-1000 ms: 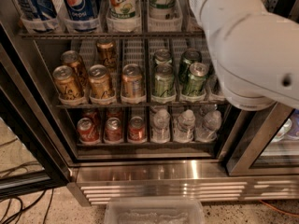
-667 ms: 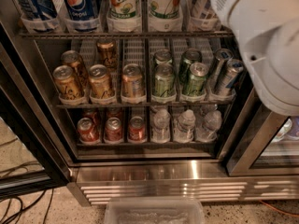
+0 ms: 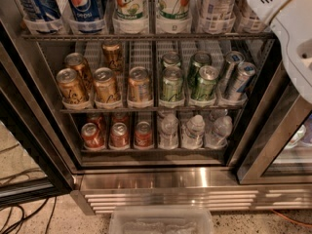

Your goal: Pick 7up can from top shelf of fridge

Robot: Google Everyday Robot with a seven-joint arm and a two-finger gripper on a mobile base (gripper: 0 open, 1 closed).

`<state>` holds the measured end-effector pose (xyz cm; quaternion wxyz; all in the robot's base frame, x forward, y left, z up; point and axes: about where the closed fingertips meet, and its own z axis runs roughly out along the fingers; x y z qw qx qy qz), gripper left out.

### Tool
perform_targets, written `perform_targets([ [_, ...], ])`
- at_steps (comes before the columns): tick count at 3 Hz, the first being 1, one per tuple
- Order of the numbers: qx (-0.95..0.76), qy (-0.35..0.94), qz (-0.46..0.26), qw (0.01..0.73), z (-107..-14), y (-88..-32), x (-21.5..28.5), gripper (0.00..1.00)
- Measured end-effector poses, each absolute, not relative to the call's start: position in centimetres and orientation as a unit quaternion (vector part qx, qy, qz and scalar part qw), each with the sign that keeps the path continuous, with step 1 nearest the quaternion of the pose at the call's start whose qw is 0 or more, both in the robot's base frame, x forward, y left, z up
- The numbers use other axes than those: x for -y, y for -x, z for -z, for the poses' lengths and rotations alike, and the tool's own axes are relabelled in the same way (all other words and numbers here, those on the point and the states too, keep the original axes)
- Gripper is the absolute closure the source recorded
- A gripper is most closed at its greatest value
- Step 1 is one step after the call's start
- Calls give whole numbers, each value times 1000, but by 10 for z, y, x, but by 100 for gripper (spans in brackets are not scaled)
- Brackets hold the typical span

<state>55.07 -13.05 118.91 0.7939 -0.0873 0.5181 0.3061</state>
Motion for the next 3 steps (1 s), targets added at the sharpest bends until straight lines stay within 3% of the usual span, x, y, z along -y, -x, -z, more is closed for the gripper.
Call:
perform_targets([
  [1, -503, 113, -389, 763, -1198, -558, 123, 100],
  [3, -505, 144, -398, 752, -1194, -547, 114, 100],
])
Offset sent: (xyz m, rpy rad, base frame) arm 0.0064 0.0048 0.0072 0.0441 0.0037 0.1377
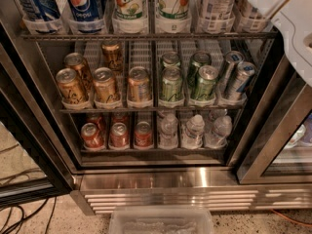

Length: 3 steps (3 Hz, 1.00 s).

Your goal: Pick 7up can from top shelf of fridge

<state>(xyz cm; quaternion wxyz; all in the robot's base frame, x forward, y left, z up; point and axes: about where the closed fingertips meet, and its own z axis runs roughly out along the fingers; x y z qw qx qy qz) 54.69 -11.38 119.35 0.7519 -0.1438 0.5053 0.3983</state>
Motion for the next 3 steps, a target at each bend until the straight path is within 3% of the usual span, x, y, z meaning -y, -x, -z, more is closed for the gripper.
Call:
perform_targets([
  [3, -541, 240, -433, 680, -1168, -493, 2, 100],
])
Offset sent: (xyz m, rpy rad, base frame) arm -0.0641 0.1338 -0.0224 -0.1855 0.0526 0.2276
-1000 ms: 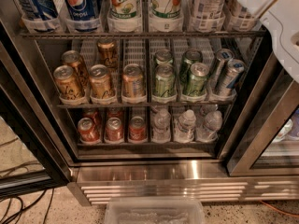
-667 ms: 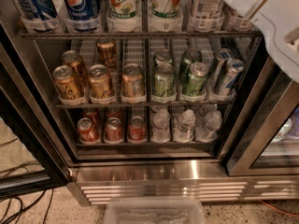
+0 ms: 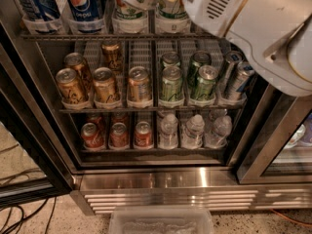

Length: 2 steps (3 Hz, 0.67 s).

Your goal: Pick 7up can from top shelf of fridge

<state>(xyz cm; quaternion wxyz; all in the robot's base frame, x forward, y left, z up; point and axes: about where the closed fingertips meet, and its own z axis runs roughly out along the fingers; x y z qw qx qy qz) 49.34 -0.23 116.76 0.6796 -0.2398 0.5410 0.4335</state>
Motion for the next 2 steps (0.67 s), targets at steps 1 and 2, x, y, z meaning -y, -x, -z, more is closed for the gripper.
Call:
perform_targets([
  [1, -558, 248, -444, 656, -1146, -479, -25, 100],
  [2, -577, 253, -453, 631, -1119, -465, -45, 100],
])
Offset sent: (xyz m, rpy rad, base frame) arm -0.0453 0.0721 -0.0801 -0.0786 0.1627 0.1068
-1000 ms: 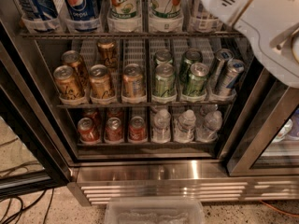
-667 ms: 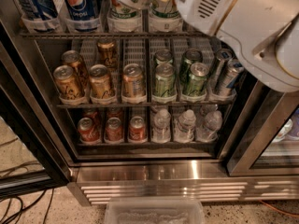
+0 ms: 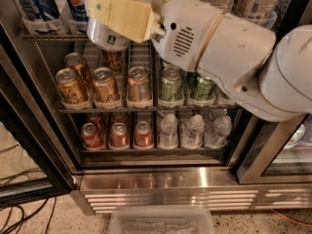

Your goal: Pick 7up can from top shelf of fridge

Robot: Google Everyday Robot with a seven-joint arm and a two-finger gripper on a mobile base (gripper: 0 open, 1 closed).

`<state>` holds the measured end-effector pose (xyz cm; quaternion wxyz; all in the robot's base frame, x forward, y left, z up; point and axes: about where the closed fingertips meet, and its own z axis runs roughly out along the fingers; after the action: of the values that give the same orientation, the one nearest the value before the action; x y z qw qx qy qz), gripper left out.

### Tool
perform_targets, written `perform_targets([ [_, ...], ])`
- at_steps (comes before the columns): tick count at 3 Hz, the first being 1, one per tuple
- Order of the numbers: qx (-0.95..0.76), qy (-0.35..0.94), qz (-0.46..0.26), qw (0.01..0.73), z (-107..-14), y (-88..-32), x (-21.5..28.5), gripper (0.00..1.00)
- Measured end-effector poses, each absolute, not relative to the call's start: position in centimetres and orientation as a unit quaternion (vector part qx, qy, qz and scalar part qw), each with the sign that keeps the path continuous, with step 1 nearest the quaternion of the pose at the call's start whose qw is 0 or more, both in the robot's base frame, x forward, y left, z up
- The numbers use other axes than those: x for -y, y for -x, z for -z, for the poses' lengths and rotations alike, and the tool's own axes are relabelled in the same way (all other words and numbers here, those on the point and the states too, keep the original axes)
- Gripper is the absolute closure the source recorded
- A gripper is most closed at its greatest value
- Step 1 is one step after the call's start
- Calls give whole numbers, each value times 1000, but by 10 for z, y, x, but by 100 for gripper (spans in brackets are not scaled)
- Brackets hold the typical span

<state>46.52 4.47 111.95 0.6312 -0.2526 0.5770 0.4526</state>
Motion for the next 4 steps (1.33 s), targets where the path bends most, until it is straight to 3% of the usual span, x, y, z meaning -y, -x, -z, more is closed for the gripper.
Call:
perform_targets([
  [2, -626, 238, -448, 592, -1065, -433, -67, 100],
  [4, -674, 194, -389, 597, -1023, -401, -66, 100],
])
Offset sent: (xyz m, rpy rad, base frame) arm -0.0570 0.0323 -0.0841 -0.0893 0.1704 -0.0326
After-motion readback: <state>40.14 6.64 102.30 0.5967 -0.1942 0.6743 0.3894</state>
